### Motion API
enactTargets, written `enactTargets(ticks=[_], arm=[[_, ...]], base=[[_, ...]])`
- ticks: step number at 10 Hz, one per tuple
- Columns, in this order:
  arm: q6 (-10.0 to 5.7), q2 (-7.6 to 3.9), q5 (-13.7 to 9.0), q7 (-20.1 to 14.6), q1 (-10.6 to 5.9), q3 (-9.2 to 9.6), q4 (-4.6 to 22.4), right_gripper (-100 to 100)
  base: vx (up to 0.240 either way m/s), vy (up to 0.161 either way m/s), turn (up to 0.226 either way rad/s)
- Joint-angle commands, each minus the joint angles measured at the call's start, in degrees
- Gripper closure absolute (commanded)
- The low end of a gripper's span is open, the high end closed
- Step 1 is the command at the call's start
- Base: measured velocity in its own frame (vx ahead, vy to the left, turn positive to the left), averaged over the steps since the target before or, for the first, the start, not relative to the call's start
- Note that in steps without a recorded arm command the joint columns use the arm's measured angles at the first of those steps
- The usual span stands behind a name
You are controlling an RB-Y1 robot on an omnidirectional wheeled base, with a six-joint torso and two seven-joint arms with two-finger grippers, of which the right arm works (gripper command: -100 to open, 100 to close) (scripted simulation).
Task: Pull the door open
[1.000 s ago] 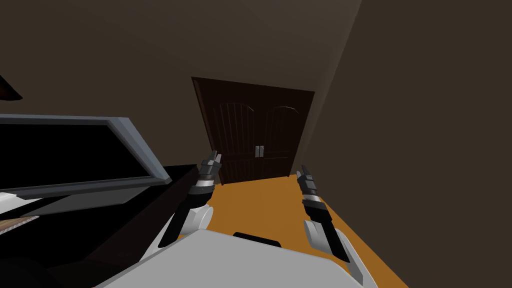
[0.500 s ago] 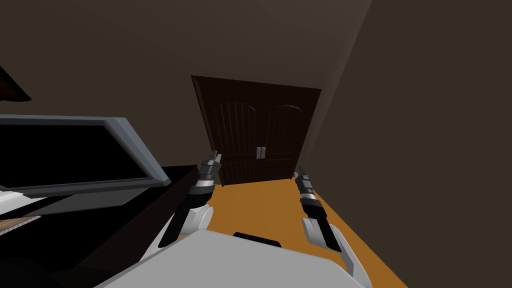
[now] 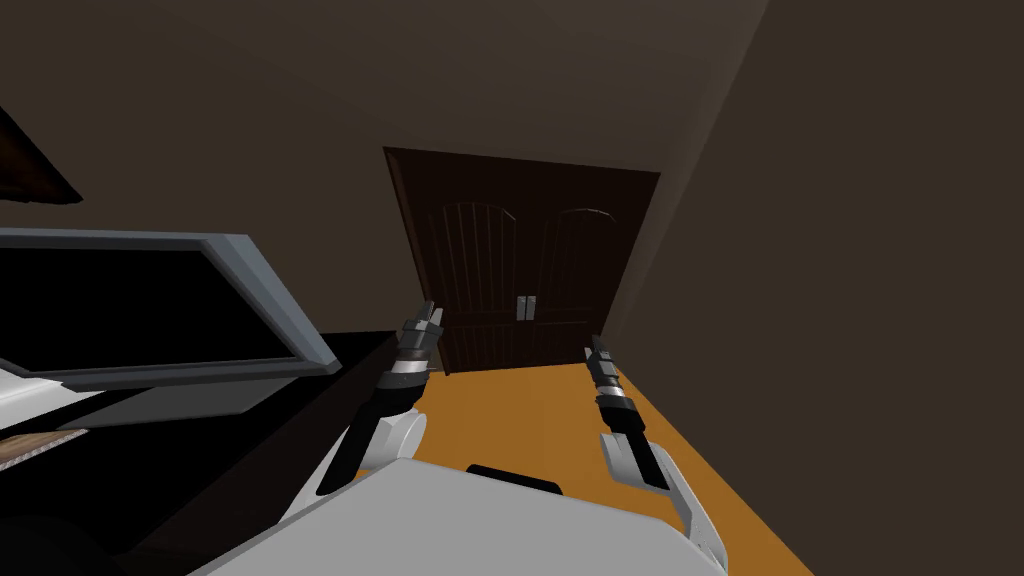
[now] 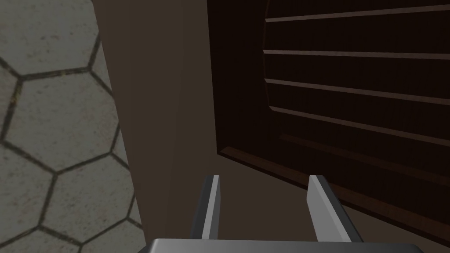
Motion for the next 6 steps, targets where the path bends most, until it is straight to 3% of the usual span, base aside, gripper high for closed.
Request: enactTargets(ticks=[1, 6], arm=[[0.26, -0.21, 0.48, -0.80, -1.06, -0.12, 1.89, -100], [0.82, -0.54, 2.34, -3.41, -4.46, -0.38, 8.56, -100]], base=[[0.099, 0.008, 0.057], [0.116, 0.008, 0.074]])
